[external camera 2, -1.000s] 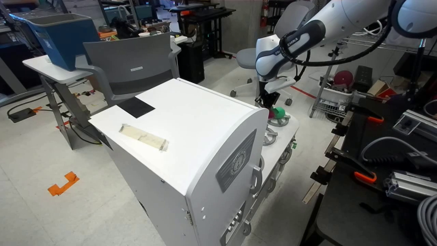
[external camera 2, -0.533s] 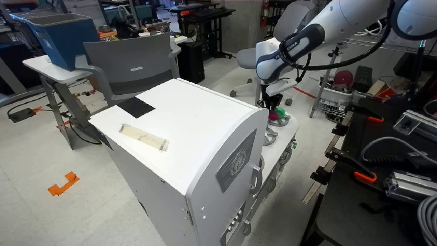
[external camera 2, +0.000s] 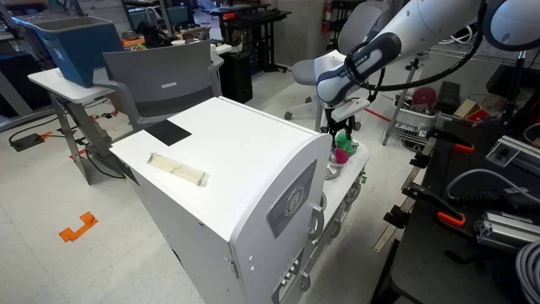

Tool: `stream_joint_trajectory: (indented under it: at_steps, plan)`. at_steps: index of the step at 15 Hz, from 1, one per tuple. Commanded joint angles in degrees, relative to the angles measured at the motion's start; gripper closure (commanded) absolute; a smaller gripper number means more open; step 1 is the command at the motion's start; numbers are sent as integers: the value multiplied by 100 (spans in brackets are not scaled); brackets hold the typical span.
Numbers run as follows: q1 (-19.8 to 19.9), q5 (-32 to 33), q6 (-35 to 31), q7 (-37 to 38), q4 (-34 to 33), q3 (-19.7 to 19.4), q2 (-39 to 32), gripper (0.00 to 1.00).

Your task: Move the strawberry plush toy to the right of the stove

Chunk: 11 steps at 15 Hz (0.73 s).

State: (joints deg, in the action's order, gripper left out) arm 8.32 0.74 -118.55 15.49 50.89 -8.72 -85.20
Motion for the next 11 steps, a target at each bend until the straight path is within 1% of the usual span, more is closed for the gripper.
stream_joint_trajectory:
  at_steps: [1, 3, 5, 7, 8, 9, 11]
  plan:
    - [-33, 95, 327, -217, -70, 64, 0, 0]
    - [50, -31, 461, -659, -144, 325, 1, 0]
    - [120, -91, 840, -1187, -214, 539, 3, 0]
    - [136, -77, 1482, -1486, -247, 601, 11, 0]
    - [28, -24, 1000, -1130, -119, 471, 14, 0]
    - [35, -23, 1201, -1239, -135, 496, 17, 0]
    - [49, -21, 1310, -1336, -143, 509, 19, 0]
